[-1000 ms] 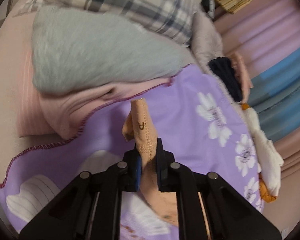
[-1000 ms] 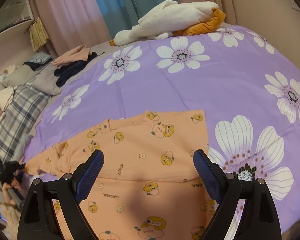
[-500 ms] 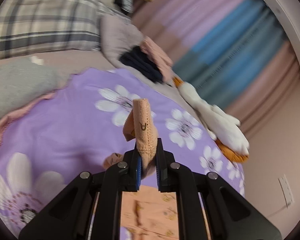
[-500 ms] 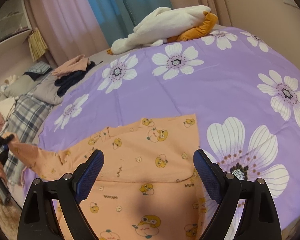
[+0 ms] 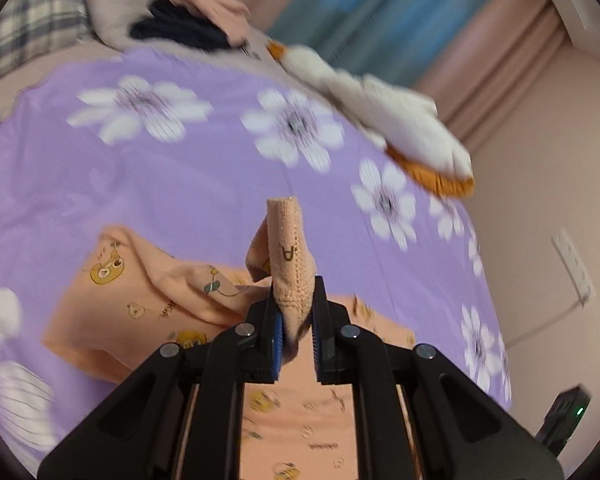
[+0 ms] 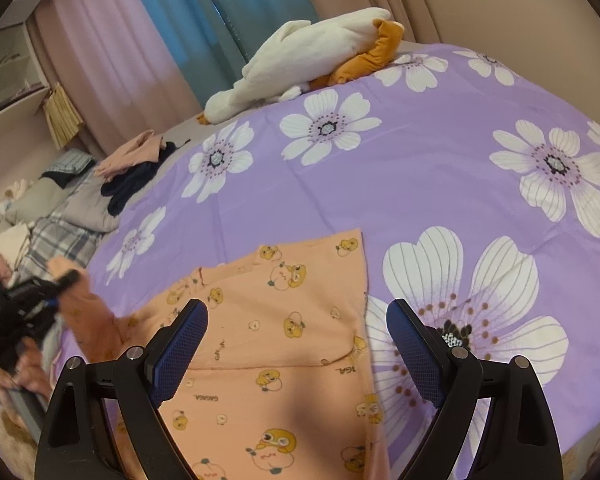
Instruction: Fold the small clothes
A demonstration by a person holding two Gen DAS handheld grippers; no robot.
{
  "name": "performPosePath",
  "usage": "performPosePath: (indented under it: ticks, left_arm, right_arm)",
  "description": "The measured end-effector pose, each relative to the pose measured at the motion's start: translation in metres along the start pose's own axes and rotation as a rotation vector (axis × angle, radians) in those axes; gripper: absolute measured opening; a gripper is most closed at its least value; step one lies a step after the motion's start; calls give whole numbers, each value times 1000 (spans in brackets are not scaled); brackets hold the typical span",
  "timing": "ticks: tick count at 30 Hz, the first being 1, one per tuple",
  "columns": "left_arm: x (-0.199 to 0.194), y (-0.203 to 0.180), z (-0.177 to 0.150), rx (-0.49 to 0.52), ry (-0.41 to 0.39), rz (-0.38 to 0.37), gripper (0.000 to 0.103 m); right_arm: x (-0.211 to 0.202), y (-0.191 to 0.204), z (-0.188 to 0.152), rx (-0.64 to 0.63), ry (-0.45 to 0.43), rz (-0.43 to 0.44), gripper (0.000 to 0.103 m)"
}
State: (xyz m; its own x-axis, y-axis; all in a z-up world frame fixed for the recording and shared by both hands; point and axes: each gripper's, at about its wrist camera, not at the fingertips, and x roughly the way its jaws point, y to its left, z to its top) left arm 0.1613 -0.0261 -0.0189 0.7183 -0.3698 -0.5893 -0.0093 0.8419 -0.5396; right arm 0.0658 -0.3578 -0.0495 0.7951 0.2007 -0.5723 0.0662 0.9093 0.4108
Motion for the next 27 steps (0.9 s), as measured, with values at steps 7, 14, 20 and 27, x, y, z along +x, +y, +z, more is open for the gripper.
performPosePath:
  ticks: [7, 14, 20, 27]
  left_arm:
    - [53, -17, -44, 32, 166, -17, 11]
    - [89, -7, -74, 12, 288, 19, 12]
    - [76, -8, -69, 13, 308, -17, 38]
    - [3, 13, -53, 10, 156, 19, 65]
  right_arm:
    - [1, -13, 1, 26, 4, -13, 91]
    - [4, -23, 1, 49, 18, -17, 91]
    - [9, -22, 0, 42, 37, -19, 91]
    - [17, -12, -2, 11, 62, -7, 91]
